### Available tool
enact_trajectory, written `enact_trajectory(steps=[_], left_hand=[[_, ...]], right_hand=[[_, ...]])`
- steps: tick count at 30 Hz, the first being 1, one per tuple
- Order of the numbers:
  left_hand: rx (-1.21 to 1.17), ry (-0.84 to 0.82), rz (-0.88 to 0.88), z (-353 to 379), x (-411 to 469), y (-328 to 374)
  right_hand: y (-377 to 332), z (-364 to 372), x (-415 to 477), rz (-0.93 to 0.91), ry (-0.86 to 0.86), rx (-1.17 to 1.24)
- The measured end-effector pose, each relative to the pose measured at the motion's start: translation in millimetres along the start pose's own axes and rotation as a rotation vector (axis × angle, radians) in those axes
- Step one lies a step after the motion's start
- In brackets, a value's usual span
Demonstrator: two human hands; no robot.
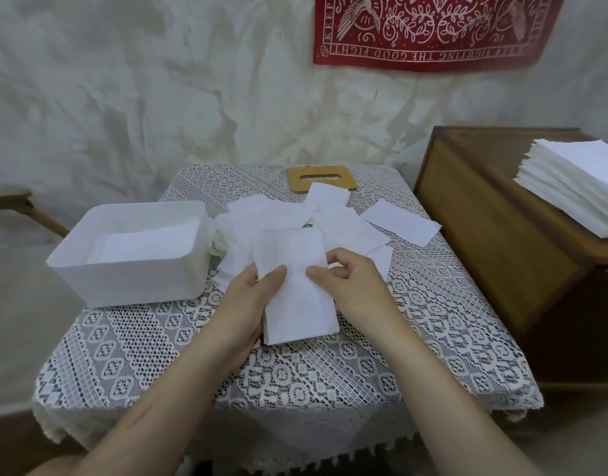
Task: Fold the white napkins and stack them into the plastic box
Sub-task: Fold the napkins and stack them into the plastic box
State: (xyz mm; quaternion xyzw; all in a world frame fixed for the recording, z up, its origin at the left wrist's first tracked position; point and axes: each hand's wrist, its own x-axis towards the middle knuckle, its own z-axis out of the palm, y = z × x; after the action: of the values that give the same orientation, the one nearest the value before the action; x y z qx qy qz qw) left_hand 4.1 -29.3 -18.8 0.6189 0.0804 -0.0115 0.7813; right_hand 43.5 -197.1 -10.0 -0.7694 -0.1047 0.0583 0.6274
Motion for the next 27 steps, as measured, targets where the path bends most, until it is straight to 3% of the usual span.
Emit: enact_trajectory(steps=[5,8,12,21,27], left_hand=[[0.007,0.027,0.01,0,0,2],[0.01,0.031,0.0,-1,0,4],[0.046,0.026,-0.008,-1,2,3],[0.22,0.152,-0.014,-3,10,2],[0.197,0.166,-0.048,-5,22,1]], right_hand=[[3,-3,4,0.028,0.099,-0.147],[2,-4,6,0.146,0.011,-0.07],[5,-7,6,0.128,-0.018,0.054],[14,-2,15,0.121,0.034,-0.048],[13,-28,34,0.052,0.27,-0.511]])
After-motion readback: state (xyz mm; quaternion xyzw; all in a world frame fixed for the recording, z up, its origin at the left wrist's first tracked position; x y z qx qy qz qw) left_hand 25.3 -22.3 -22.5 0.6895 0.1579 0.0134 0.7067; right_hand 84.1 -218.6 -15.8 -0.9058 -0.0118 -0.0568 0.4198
